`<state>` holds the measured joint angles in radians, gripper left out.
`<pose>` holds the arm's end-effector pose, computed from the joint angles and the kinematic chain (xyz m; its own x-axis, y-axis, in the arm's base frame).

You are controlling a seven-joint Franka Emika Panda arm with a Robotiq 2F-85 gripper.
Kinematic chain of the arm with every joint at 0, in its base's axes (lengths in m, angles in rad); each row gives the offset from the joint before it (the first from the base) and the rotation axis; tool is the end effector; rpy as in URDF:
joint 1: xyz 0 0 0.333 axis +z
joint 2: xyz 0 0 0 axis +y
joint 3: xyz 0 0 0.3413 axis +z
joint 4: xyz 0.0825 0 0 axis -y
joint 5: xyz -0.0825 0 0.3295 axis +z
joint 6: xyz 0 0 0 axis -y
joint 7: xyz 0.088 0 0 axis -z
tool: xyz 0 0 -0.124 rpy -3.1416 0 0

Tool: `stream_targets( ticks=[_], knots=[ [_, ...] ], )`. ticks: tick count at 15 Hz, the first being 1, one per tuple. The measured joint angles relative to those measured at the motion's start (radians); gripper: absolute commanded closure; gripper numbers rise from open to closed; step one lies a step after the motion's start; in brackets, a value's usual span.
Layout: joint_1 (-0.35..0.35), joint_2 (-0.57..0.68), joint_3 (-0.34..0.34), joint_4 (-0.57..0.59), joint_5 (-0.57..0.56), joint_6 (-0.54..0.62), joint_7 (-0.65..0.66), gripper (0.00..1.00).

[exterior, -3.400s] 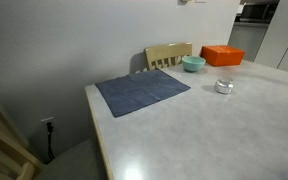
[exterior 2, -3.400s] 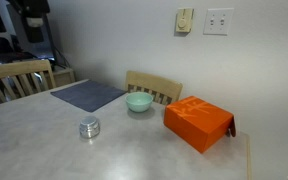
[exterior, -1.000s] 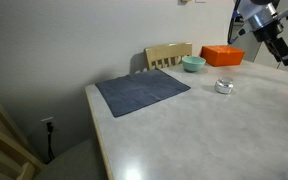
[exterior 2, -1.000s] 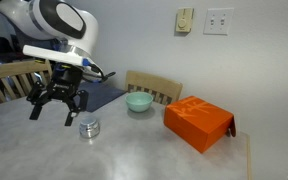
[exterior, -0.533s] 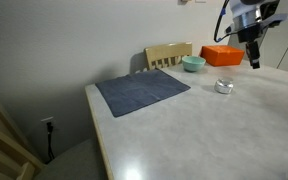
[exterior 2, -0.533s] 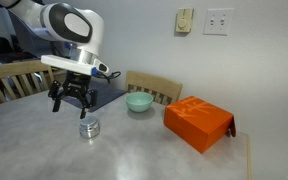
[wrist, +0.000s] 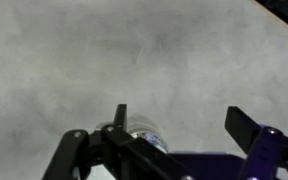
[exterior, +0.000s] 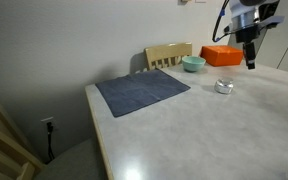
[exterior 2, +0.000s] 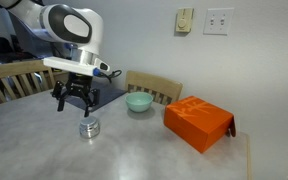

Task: Remove the lid from the silver tin

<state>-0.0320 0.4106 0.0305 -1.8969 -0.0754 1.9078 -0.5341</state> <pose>0.5443 -0.0085 0.3045 0.7688 0.5304 -0.3573 0.5088 -0.8458 -0.1606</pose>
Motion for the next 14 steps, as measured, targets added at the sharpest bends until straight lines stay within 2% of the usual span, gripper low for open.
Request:
stream_targets(
  ticks=[4, 9, 11, 14],
  knots=[
    [0.0, 0.001, 0.007, -0.055, -0.001, 0.266, 0.018, 0.0],
    [0.003, 0.011, 0.008, -0.157, -0.006, 0.624, 0.145, 0.0],
    [0.012, 0.021, 0.005, -0.192, -0.025, 0.691, 0.215, 0.0],
    [0.039, 0.024, -0.008, -0.235, -0.07, 0.703, 0.332, 0.0]
  ],
)
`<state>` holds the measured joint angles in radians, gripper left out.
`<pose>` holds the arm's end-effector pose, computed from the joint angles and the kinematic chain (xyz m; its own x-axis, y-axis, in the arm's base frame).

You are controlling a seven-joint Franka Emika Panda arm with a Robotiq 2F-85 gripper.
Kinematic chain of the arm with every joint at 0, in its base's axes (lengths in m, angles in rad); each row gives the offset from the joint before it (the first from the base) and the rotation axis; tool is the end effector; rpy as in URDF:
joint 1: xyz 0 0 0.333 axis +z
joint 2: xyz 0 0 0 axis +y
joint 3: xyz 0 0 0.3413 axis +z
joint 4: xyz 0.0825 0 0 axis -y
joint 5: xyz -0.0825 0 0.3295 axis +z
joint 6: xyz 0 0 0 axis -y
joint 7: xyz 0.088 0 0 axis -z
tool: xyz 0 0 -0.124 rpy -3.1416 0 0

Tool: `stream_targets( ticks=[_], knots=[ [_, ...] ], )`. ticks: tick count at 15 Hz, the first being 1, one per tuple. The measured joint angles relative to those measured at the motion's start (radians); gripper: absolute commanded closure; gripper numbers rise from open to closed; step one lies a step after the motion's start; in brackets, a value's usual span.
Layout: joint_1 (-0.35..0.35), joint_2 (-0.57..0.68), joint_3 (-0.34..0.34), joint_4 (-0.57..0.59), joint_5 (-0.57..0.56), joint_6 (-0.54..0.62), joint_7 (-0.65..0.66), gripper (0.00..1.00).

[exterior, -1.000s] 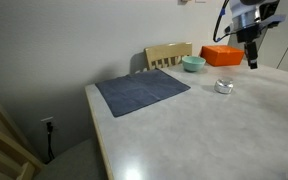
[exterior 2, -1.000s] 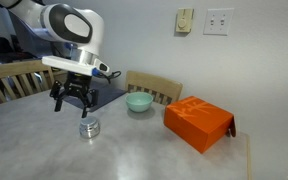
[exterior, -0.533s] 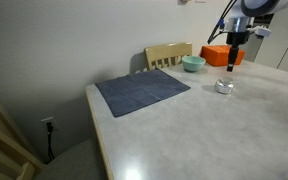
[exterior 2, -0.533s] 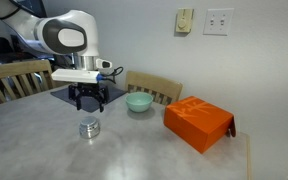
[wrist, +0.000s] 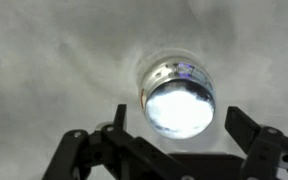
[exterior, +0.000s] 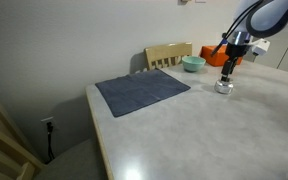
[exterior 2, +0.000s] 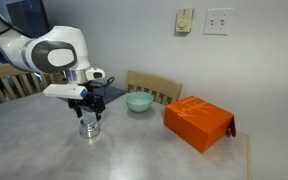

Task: Remove the lid from the silver tin

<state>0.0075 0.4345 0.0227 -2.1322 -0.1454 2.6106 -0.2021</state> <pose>0.5599 0.0184 0.2562 0.9374 0.3472 0.0255 0.3445 -0.9357 0.0760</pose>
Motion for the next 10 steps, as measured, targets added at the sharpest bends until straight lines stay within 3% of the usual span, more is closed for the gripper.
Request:
stream_targets(
  ticks=[4, 10],
  knots=[
    [0.041, -0.002, -0.01, -0.036, -0.031, 0.0, 0.107, 0.0],
    [0.059, -0.004, -0.015, -0.049, -0.056, 0.022, 0.127, 0.0]
  ],
)
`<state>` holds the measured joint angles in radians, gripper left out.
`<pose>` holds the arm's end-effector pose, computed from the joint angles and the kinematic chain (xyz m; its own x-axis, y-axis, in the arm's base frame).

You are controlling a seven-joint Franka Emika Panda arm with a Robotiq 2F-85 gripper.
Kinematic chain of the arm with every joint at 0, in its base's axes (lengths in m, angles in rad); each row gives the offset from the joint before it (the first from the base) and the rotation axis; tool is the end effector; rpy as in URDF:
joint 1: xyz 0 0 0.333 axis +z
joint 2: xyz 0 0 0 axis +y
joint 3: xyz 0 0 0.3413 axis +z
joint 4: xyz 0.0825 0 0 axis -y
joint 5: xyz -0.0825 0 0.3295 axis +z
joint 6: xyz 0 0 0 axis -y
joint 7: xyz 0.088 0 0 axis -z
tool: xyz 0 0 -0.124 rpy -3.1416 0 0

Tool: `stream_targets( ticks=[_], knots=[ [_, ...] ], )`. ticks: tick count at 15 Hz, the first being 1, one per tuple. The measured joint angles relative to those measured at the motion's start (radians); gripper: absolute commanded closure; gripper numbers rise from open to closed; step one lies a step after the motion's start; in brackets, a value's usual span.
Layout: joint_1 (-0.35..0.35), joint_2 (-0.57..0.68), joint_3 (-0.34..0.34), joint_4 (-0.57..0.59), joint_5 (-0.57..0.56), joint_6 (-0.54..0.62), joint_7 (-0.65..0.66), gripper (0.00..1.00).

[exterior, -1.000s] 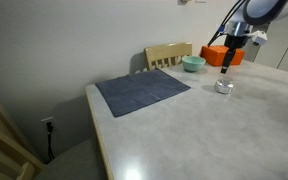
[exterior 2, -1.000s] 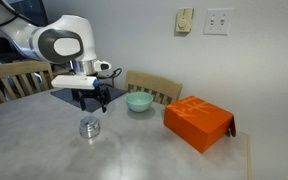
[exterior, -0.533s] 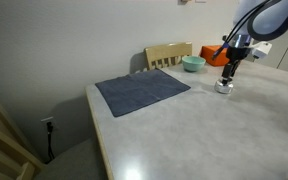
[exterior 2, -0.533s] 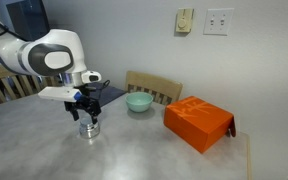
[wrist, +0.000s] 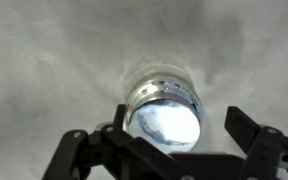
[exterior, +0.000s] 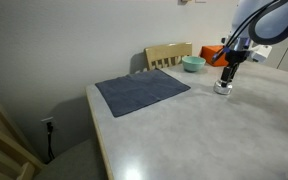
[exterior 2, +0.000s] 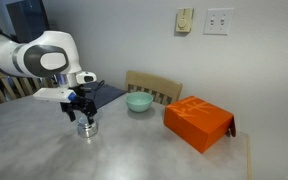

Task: Remove the lid from the silver tin

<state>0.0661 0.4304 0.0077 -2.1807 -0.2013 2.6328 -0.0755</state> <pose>0.5439 0.0434 0.2441 0.9480 0.3181 0.0059 0.3160 -0.9436 0.0988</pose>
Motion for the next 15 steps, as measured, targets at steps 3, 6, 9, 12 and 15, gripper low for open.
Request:
stream_targets(
  ticks=[3, 6, 9, 12, 15],
  knots=[
    [0.002, 0.0, -0.009, -0.005, -0.017, 0.025, 0.009, 0.0],
    [0.002, 0.0, -0.018, -0.008, -0.024, 0.043, 0.011, 0.0],
    [0.002, -0.003, -0.02, -0.008, -0.024, 0.043, 0.011, 0.14],
    [0.002, -0.004, -0.019, -0.008, -0.023, 0.042, 0.01, 0.42],
    [0.002, -0.005, -0.018, -0.007, -0.022, 0.041, 0.01, 0.56]
  ],
)
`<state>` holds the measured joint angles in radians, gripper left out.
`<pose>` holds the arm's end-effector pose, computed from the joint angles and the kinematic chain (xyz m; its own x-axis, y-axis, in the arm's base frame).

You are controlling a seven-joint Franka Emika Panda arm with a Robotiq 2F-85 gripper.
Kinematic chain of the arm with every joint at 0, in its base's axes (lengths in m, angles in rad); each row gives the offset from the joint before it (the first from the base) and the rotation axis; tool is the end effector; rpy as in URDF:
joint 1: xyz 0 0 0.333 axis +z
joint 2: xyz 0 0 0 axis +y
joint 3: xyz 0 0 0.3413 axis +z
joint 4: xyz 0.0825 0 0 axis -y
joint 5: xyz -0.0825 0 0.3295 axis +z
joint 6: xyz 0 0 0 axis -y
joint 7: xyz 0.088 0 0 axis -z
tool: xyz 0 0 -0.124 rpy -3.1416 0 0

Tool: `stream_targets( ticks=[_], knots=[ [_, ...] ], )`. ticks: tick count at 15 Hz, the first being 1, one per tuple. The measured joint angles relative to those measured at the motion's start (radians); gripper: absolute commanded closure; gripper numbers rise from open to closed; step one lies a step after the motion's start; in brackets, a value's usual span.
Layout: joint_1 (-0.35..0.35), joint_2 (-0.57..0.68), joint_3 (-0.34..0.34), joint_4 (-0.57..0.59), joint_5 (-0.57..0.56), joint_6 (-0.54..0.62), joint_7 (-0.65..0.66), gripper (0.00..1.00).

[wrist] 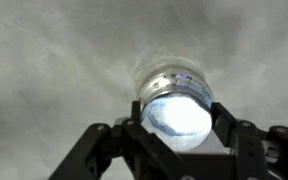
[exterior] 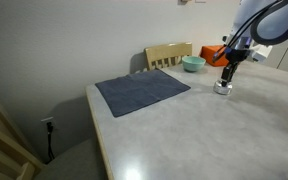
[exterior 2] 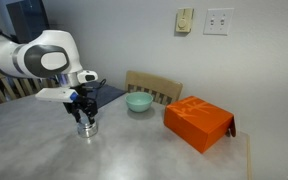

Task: Remove the lid from the silver tin

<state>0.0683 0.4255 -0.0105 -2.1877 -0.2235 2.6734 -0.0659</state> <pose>0.5470 0.0368 0.2481 0.9473 0.3179 0.0404 0.3114 -0.9428 0.1189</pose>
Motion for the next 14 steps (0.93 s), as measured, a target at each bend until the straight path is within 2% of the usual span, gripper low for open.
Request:
stream_targets(
  ticks=[14],
  knots=[
    [0.022, -0.028, -0.004, -0.004, -0.024, -0.001, 0.013, 0.56]
  ],
)
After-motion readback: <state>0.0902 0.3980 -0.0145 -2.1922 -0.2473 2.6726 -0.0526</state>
